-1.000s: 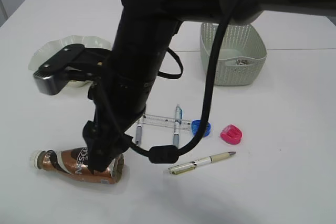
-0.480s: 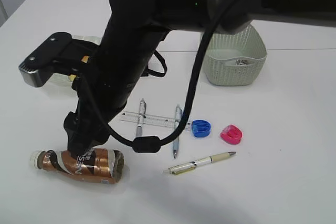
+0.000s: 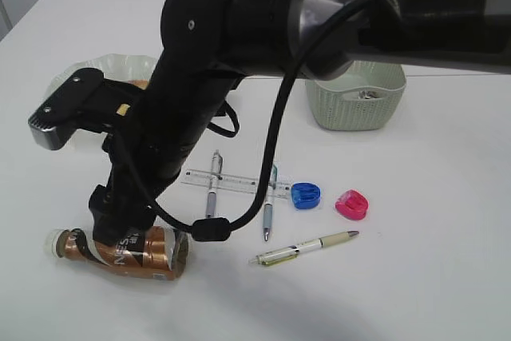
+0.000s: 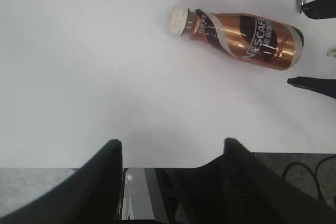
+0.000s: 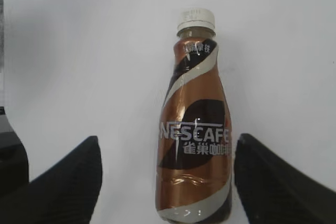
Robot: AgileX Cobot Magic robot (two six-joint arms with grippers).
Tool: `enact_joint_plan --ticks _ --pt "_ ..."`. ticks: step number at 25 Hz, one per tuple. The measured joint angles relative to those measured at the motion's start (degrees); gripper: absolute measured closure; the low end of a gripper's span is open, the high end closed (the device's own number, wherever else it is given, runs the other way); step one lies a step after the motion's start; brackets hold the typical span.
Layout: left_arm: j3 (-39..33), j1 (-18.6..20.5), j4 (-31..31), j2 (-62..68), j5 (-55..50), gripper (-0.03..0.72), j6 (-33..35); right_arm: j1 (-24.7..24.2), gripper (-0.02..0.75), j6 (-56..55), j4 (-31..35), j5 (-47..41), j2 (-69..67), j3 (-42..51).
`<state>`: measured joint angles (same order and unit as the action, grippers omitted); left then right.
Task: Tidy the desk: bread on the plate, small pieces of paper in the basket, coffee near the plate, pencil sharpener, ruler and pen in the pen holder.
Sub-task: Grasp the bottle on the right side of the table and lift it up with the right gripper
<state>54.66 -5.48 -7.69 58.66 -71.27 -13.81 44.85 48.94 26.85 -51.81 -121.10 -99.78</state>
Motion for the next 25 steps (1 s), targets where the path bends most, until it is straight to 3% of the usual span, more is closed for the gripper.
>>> enact_joint_plan --ticks 7,15,25 --pt "0.0 0.0 0.1 0.0 0.0 0.246 0.1 0.0 0.166 3.8 -1.3 -3.8 -2.7 -4.1" --pt "0.0 0.0 0.1 0.0 0.0 0.246 0.1 0.0 0.167 -3.8 -9.4 -12.7 -10.7 -16.8" --pt "0.0 0.0 0.2 0.0 0.0 0.248 0.2 0.4 0.167 -4.5 -11.3 -16.5 -13.2 -17.8"
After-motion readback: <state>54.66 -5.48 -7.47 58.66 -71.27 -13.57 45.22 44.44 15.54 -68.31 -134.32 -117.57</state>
